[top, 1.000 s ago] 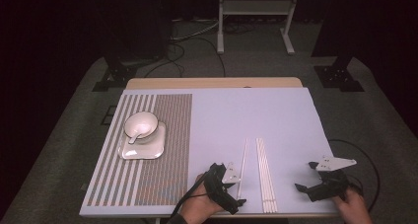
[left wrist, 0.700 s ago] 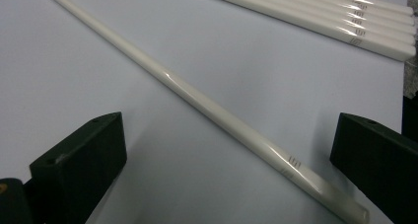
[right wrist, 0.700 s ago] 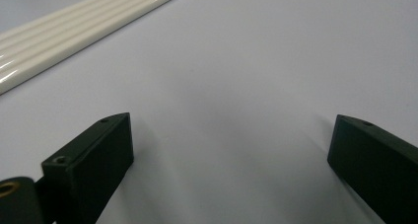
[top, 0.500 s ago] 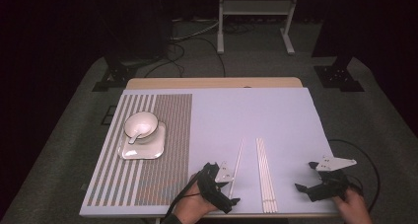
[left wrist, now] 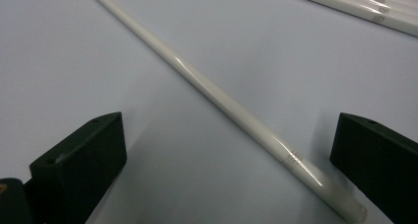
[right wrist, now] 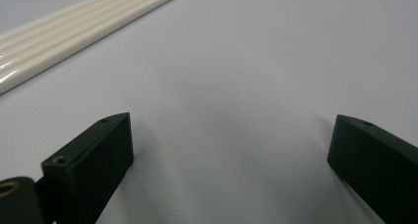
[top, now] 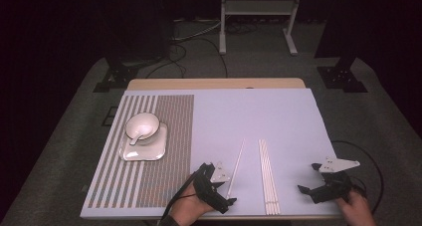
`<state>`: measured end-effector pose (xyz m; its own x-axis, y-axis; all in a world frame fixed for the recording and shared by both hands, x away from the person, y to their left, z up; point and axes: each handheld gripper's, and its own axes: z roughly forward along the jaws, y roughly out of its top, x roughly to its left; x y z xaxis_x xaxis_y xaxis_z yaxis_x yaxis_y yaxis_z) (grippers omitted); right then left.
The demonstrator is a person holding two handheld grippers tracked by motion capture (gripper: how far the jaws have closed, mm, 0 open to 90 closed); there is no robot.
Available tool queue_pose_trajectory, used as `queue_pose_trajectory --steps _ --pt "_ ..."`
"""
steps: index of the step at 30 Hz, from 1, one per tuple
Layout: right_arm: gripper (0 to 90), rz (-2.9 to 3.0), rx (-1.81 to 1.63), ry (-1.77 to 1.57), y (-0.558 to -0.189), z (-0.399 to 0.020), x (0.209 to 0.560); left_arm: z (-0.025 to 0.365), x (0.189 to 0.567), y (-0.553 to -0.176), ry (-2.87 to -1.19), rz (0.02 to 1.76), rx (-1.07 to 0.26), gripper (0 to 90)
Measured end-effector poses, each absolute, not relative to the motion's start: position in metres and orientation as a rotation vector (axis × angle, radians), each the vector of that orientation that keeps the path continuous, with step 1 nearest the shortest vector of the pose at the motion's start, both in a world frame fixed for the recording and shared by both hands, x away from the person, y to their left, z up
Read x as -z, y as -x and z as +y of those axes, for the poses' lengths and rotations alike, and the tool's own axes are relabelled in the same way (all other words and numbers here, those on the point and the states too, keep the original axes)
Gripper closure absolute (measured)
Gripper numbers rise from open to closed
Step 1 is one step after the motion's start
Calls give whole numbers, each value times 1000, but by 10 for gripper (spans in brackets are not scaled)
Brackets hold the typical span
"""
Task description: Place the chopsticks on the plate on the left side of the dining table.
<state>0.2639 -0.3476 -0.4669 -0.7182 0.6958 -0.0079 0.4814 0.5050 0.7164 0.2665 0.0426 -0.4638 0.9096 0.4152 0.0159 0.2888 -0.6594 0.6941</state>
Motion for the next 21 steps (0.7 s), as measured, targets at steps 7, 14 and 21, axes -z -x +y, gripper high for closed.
queue_pose_trajectory --steps 7,14,21 --pt "22 2456 -1032 -990 -264 -348 467 50 463 -269 -2336 508 -226 0" --pt "22 2456 -1032 -990 -264 -348 467 56 463 -271 -2340 521 -229 0" --pt "22 2456 -1033 -990 -264 -348 467 62 462 -273 -2342 531 -231 0"
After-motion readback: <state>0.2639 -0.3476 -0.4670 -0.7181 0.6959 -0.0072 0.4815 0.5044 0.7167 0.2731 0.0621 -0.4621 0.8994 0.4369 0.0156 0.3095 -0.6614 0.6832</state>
